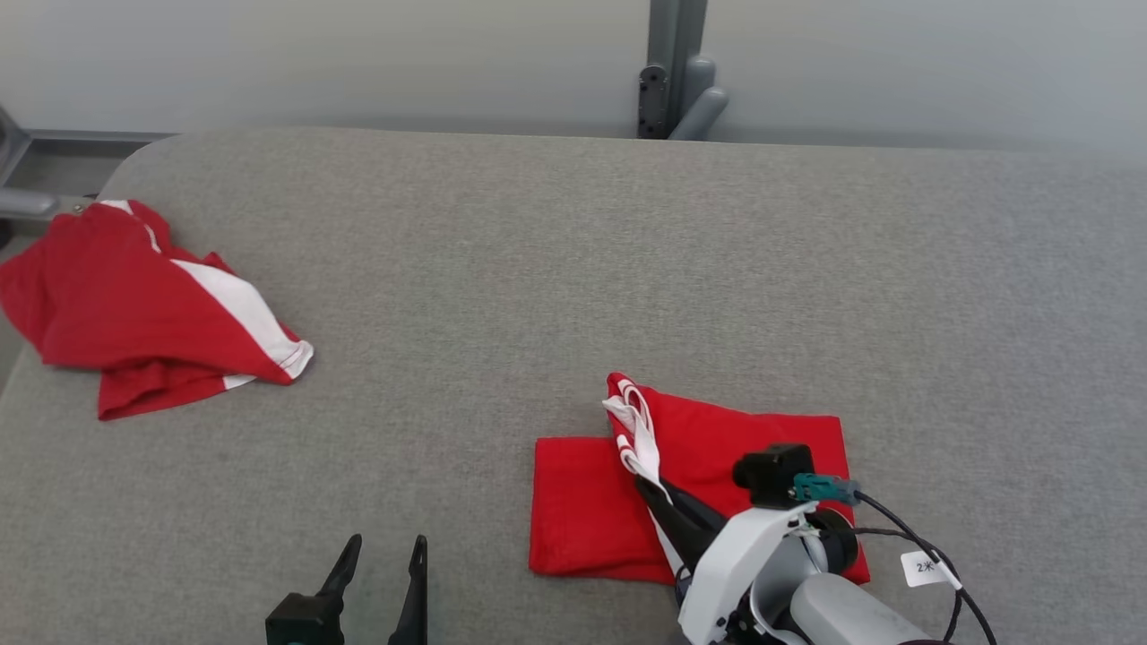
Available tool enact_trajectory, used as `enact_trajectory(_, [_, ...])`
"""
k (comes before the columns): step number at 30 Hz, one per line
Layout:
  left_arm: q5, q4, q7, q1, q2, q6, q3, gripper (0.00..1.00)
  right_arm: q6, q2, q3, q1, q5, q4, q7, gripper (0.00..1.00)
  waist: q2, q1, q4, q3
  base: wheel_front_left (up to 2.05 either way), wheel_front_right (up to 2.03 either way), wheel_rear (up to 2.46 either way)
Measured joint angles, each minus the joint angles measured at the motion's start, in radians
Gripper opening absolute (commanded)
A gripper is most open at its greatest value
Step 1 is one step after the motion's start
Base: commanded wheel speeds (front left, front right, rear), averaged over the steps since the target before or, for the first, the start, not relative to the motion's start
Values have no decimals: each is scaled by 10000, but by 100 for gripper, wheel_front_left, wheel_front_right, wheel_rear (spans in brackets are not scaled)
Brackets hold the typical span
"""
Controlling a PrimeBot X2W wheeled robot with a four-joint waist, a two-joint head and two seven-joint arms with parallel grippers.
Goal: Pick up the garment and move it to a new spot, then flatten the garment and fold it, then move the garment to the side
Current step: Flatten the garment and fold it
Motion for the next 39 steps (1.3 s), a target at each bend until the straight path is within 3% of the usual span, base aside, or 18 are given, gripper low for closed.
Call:
enact_trajectory(6, [-4,81,0,16,-2,0,10,100,0,353,525,-580,230,842,-458,3,0,0,712,98,0,0,0])
enact_trajectory(7, [-8,81,0,18,0,0,23,100,0,359,604,-670,240,968,-583,88,0,0,808,111,0,0,0])
enact_trajectory(8, [-8,81,0,22,0,2,19,100,0,370,644,-741,316,1070,-729,100,0,0,888,124,0,0,0])
enact_trajectory(16, [-35,-29,0,60,0,196,280,100,0,368,349,-1073,683,1402,-1574,100,0,0,736,136,0,0,0])
enact_trajectory(21, [6,-169,0,50,2,280,420,100,0,-90,-723,-955,341,1438,-1693,100,0,0,227,36,0,0,0])
enact_trajectory(26, [81,-322,0,32,4,393,648,100,0,-420,-2387,-311,-1233,759,-1714,100,0,0,-318,-42,0,0,0])
enact_trajectory(31, [105,-512,0,22,-4,477,913,100,0,-261,-3885,467,-2746,-38,-1714,100,0,0,-831,-82,0,0,0])
enact_trajectory(39, [221,-731,2,11,-2,489,1208,100,2,111,-5246,1446,-4230,-1170,-1716,100,0,0,-1455,-165,0,0,0])
